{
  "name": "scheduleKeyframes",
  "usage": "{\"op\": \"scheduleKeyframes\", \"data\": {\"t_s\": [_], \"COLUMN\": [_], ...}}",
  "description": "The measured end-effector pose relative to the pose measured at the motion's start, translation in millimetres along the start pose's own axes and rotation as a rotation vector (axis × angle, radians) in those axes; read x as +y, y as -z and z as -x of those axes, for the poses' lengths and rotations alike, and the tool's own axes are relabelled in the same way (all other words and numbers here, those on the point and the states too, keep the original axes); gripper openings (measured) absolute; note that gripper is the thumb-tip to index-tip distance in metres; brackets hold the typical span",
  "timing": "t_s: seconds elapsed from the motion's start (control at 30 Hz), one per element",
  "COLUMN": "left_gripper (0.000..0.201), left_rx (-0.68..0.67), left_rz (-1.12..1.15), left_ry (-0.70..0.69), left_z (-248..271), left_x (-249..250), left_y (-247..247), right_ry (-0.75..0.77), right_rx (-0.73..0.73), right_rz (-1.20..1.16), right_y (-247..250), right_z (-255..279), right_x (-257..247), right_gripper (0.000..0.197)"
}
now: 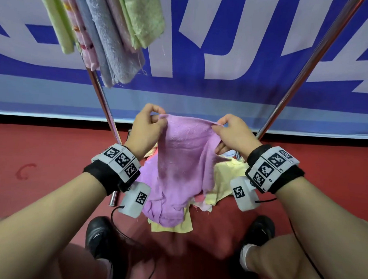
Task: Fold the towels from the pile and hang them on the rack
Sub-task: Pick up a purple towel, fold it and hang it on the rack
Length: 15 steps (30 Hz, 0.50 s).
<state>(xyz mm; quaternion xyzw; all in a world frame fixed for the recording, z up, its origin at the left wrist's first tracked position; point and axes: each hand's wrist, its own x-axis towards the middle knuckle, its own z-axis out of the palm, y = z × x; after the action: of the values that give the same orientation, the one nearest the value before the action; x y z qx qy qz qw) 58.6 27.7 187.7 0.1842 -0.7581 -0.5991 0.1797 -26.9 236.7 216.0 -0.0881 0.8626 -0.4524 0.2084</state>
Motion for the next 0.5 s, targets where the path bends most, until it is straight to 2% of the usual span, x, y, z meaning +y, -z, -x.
{"op": "scheduleKeyframes", "data": {"t_s": [0.03, 0.13, 0.17, 0.23, 0.33, 0.4, 0.5], "left_gripper": [0.022, 0.032, 0.034, 0.040, 0.025, 0.011, 0.022], "left_rx": [-0.066, -0.263, -0.303, -0.352, -0.351, -0.319, -0.283], "left_rz": [-0.082, -0.368, -0.424, -0.452, -0.377, -0.298, -0.269], "left_ry": [-0.085, -0.248, -0.249, -0.157, -0.012, -0.012, -0.044], "left_z": [2, 11, 15, 19, 25, 29, 34], "left_x": [0, 3, 4, 6, 6, 9, 12], "left_y": [0, -4, -5, -10, -16, -17, -21], "right_ry": [-0.008, -0.010, -0.001, 0.020, 0.018, 0.019, 0.057], "right_rx": [0.016, 0.024, -0.008, -0.096, -0.195, -0.216, -0.177], "right_rz": [-0.069, -0.281, -0.337, -0.421, -0.491, -0.511, -0.454], "right_y": [0, -4, -6, -9, -12, -12, -12], "right_z": [1, 3, 4, 8, 13, 14, 12], "right_x": [-1, -5, -7, -10, -14, -16, -16], "right_gripper": [0.002, 0.021, 0.024, 0.026, 0.023, 0.018, 0.018]}}
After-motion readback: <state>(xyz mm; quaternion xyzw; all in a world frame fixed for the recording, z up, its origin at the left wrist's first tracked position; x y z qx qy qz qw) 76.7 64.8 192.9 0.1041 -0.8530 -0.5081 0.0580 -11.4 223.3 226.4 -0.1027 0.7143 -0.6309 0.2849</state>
